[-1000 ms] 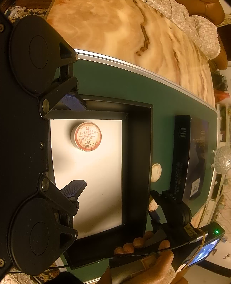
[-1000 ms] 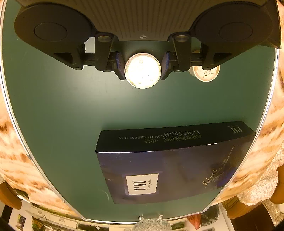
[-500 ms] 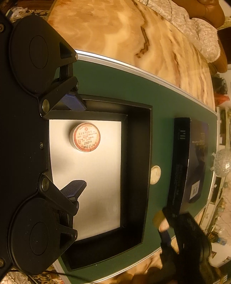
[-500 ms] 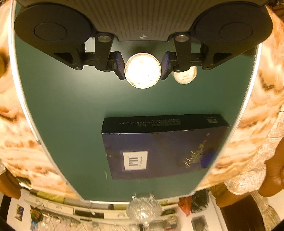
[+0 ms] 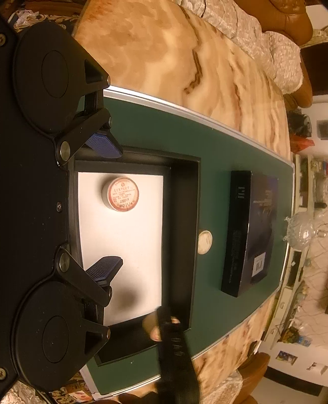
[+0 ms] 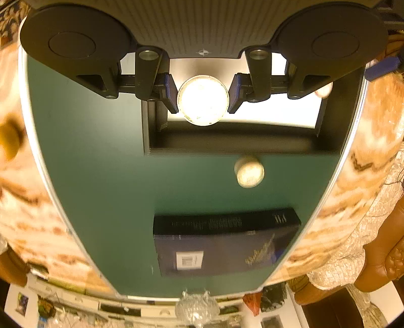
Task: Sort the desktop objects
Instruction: 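Carry the white-lidded tin into the tray and lower it onto the paper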
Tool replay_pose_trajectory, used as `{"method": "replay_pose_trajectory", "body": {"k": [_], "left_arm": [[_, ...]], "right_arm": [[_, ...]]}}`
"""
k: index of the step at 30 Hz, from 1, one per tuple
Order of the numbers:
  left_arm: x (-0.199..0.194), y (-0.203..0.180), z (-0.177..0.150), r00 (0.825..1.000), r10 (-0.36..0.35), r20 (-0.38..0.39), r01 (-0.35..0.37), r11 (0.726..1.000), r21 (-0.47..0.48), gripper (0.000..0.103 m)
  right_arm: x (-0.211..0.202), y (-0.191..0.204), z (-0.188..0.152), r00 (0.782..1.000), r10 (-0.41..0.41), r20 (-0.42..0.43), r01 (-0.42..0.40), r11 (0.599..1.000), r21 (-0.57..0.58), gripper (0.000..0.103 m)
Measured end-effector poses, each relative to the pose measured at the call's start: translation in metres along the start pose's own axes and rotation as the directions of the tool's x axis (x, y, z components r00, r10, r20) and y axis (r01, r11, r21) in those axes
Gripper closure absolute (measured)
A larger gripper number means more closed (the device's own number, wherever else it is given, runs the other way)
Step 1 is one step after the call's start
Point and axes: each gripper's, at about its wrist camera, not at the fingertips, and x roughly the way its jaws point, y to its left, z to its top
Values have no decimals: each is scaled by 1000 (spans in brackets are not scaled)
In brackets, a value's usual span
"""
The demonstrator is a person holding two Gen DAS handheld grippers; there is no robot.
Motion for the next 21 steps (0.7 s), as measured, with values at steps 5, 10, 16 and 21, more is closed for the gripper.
{"method": "replay_pose_trajectory", "body": {"k": [5, 10, 16, 21], "left_arm": [[-6, 4, -4, 1000, 15, -1, -15, 1000, -5, 18], [-9, 10, -6, 1000, 29, -1, -29, 999, -14, 18], [-9, 16, -5, 999, 40, 1, -40, 999, -23, 18], [-8, 17, -7, 999, 41, -4, -42, 999, -22, 18]], "right_arm": [[17, -3, -15, 999, -9, -40, 10, 1000, 13, 58], [27, -5, -19, 998, -17, -60, 18, 1000, 24, 58], [28, 2, -24, 996, -29, -88, 29, 1000, 1, 58], [29, 7, -28, 993, -54, -103, 52, 998, -24, 58]]}}
